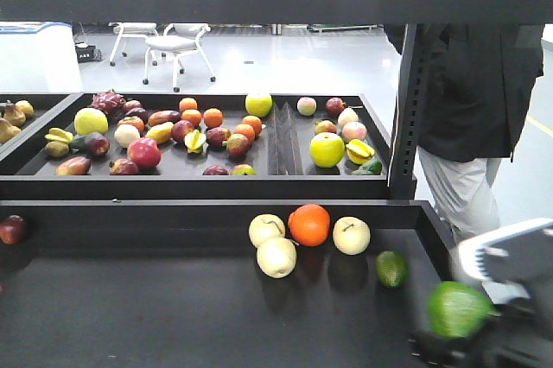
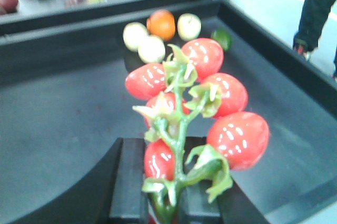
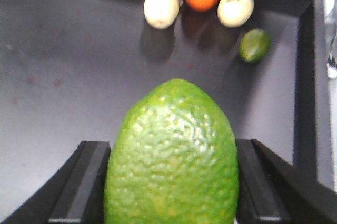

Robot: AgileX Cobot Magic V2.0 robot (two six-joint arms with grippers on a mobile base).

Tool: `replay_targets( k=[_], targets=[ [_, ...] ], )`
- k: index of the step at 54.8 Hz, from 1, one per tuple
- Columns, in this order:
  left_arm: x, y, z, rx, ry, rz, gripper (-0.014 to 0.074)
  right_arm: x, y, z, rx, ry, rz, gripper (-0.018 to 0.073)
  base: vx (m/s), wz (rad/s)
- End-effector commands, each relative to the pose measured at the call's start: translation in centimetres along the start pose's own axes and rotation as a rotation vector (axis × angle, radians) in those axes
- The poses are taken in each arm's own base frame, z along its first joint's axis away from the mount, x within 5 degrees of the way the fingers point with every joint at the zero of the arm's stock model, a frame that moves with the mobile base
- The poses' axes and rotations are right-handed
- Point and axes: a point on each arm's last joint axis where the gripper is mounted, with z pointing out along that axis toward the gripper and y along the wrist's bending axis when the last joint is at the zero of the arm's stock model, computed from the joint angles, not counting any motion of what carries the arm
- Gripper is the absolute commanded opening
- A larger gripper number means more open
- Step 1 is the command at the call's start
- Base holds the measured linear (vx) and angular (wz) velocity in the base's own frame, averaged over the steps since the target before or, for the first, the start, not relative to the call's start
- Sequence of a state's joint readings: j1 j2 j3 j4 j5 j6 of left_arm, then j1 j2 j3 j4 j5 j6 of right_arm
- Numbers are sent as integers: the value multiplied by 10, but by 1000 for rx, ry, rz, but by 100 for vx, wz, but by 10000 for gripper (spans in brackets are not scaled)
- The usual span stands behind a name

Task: Pick snacks and fruit into basket
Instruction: 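Lift the green lime with the right gripper away from the table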

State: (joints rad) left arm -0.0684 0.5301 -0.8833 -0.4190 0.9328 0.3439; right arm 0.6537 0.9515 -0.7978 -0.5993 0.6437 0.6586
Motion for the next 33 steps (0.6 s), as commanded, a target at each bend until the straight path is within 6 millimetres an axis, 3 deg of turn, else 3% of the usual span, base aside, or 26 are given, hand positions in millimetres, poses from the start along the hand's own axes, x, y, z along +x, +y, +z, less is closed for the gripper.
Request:
replay_targets(
  k=[1, 17, 33],
  targets=[
    [-12, -3, -15, -20, -153, -1, -8, -7, -10, -27, -11, -149, -9, -6, 0, 0],
    [-8, -7, -31, -40, -200, 30, -8, 5, -39, -94, 12, -351, -45, -6, 0, 0],
    [-7, -8, -30, -38, -195, 29, -8, 21, -58, -135, 28, -477, -19, -6, 0, 0]
  ],
)
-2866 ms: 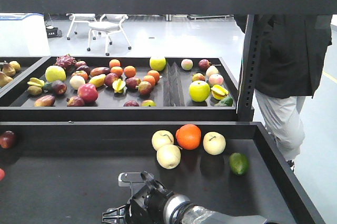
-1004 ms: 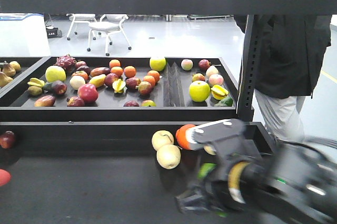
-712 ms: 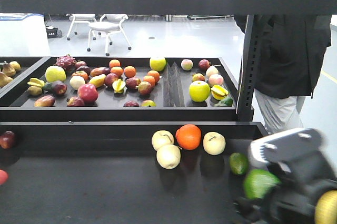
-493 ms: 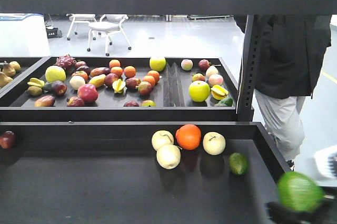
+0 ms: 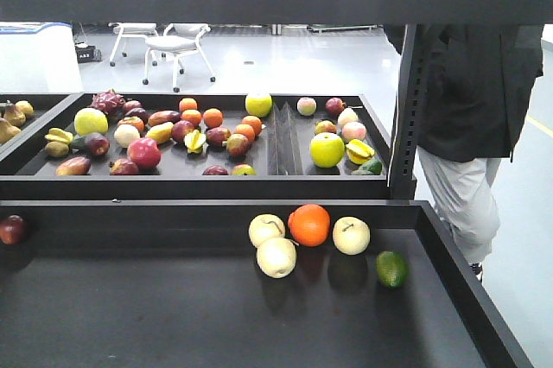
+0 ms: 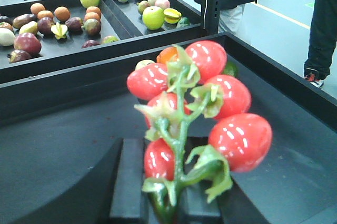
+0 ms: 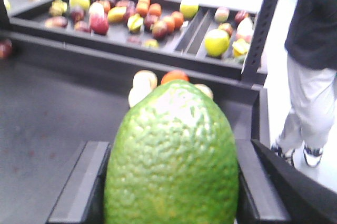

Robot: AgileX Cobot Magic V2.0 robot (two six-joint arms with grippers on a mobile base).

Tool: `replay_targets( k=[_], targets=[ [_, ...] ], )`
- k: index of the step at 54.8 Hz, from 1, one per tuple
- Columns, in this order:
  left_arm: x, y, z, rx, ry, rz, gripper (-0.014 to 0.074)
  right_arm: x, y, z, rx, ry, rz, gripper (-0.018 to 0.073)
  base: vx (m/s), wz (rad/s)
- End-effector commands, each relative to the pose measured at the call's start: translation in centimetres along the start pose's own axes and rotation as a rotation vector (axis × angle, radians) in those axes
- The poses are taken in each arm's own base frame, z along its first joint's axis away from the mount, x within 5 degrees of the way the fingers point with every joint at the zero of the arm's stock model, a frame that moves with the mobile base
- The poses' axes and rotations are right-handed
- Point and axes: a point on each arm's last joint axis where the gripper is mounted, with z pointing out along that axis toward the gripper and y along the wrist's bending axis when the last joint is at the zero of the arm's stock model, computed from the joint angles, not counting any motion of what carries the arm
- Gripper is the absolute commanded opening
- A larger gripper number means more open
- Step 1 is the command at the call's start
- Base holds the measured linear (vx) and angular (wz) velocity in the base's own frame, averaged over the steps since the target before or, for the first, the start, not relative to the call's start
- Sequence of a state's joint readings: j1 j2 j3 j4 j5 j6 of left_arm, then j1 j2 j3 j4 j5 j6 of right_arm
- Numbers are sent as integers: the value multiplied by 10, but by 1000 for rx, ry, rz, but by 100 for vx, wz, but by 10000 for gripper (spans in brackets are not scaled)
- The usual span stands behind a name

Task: Pick snacks and fruit into basket
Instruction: 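Lift the green lime with the right gripper away from the table, then hold both items while the base backs away and turns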

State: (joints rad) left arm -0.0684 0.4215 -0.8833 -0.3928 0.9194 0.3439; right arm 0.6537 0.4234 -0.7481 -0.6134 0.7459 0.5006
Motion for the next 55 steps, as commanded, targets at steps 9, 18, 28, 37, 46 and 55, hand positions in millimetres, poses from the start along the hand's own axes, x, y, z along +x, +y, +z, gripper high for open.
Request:
replay_targets(
  k=[9, 18, 28, 37, 46, 55],
  targets=[
    [-13, 1, -2, -8, -86, -22, -8, -12, -10, -25, 6, -160, -3, -6, 0, 0],
    [-13, 1, -2, -8, -85, -22, -8, -12, -11, -27, 8, -167, -1, -6, 0, 0],
    [-13, 1, -2, -8, -85, -22, -8, -10, -12, -27, 16, -154, -1, -3, 0, 0],
    [-13, 1, -2, -8, -85, -22, -8, -11, -12, -27, 14, -157, -1, -4, 0, 0],
    [-13, 1, -2, -8, -85, -22, -8, -11, -12, -27, 14, -157, -1, -4, 0, 0],
    [-13, 1, -2, -8, -85, -22, -8, -11, -12, -27, 14, -157, -1, -4, 0, 0]
  ],
)
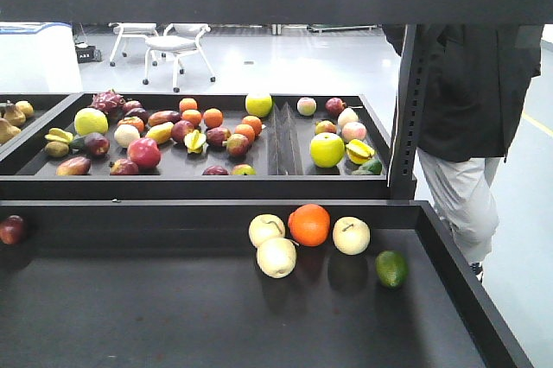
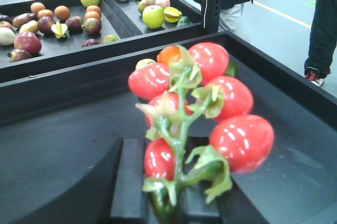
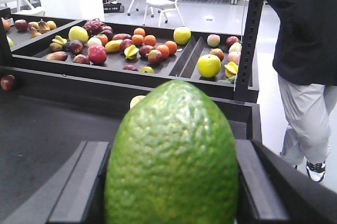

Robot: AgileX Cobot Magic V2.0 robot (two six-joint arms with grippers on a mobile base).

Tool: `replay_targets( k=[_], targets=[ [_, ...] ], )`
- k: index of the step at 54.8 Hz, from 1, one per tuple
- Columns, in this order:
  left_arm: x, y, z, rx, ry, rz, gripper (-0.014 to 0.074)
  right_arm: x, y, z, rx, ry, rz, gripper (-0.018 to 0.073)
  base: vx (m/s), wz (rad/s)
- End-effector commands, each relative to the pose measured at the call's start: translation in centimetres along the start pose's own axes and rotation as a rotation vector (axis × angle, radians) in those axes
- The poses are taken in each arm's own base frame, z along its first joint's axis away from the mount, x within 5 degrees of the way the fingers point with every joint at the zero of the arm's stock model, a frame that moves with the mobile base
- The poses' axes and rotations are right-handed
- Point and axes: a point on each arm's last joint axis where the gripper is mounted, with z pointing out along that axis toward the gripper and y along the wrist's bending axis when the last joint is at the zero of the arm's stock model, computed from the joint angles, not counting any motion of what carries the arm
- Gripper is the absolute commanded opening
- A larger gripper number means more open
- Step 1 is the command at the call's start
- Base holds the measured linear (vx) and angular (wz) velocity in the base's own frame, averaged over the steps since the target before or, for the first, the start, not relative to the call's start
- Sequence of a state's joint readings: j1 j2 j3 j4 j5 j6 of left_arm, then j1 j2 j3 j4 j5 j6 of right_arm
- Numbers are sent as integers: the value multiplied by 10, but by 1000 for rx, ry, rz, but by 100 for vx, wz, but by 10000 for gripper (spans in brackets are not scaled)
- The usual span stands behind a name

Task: Pick snacks and fruit into basket
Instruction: 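Hold both items while the base backs away and turns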

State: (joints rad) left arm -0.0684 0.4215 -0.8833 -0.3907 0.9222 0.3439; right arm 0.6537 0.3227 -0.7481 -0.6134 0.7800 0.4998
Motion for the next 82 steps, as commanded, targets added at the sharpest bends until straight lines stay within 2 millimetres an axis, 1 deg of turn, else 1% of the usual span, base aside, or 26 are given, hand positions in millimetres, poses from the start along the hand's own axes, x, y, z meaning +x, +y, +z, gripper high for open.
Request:
replay_targets(
  k=[1, 53, 82],
  targets=[
    [-13, 1, -2, -7, -89, -23, -8, -15, 0, -2, -2, -94, -40, -4, 0, 0],
    [-13, 1, -2, -7, -89, -23, -8, -15, 0, -2, -2, -94, -40, -4, 0, 0],
    [-13, 1, -2, -7, -89, -24, -8, -14, 0, -2, 0, -91, -40, -4, -4, -16]
  ],
)
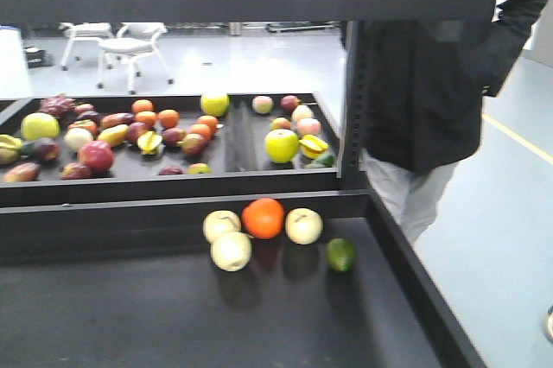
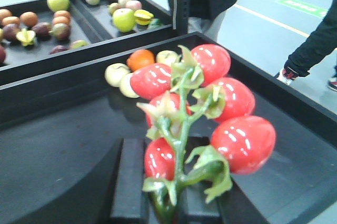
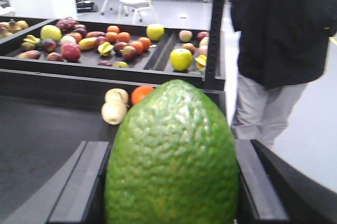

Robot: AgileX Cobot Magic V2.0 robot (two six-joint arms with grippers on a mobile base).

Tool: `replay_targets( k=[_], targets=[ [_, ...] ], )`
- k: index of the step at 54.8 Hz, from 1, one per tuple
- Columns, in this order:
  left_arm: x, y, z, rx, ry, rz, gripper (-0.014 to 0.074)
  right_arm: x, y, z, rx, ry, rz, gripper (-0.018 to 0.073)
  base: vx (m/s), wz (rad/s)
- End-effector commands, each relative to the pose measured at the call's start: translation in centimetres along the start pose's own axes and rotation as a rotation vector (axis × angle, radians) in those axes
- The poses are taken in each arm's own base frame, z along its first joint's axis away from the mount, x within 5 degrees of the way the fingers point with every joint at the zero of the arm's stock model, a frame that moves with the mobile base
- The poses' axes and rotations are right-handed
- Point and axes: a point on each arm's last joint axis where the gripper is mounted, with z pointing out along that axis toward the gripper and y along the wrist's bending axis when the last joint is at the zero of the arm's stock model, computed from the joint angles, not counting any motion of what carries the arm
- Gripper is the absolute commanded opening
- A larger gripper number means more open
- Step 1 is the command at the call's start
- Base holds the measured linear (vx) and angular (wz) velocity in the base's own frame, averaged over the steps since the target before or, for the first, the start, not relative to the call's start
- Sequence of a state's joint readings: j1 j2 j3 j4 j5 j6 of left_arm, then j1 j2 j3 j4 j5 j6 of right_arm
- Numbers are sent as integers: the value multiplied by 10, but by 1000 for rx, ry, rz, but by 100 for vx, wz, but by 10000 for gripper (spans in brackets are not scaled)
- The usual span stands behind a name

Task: Pick snacks and fruit into basket
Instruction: 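Hold both items while the base backs away and turns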

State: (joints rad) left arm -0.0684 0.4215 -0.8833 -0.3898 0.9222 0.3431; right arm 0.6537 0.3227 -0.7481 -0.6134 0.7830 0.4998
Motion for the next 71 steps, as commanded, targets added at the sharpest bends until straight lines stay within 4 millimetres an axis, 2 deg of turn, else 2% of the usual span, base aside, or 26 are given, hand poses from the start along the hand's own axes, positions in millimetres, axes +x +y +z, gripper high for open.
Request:
replay_targets(
  k=[1, 71],
  targets=[
    [-13, 1, -2, -6, -89, -24, -8, -15, 0, -2, -2, -94, -40, -4, -5, -29],
    [-13, 1, -2, -6, -89, -24, -8, -15, 0, -2, -2, -94, -40, -4, -11, -41]
  ],
)
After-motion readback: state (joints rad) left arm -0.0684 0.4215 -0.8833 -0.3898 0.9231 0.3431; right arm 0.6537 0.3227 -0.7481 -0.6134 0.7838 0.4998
